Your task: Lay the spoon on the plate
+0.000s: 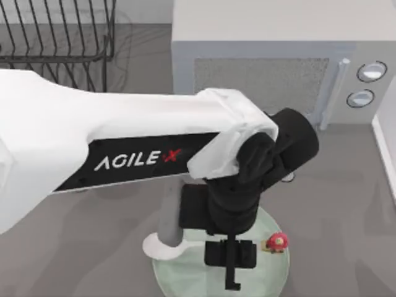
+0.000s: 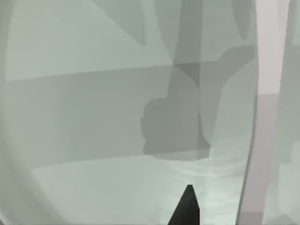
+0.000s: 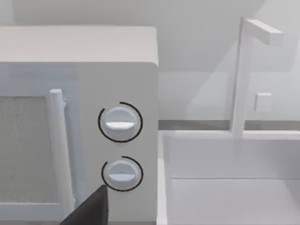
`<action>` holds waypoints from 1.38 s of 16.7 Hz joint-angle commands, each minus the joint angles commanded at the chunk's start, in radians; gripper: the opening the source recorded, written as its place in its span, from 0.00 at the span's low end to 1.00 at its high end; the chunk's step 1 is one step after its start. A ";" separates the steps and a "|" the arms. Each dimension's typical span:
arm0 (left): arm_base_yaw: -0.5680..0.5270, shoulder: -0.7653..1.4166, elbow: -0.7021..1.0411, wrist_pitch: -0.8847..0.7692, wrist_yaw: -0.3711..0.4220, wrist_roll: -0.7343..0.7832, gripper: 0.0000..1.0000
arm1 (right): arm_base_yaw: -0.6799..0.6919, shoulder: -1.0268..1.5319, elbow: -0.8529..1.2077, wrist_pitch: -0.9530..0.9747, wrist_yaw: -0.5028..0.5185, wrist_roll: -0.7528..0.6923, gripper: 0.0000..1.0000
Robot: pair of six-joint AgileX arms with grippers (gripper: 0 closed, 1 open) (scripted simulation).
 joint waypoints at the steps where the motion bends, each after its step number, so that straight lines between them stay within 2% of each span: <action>1: 0.006 0.014 -0.010 0.010 -0.001 0.000 0.00 | 0.000 0.000 0.000 0.000 0.000 0.000 1.00; 8: 0.015 0.045 -0.036 0.026 -0.001 0.000 0.00 | 0.000 0.000 0.000 0.000 0.000 0.000 1.00; 21: 0.015 0.045 -0.036 0.026 -0.001 0.000 0.98 | 0.000 0.000 0.000 0.000 0.000 0.000 1.00; 23: 0.015 0.045 -0.036 0.026 -0.001 0.000 1.00 | 0.000 0.000 0.000 0.000 0.000 0.000 1.00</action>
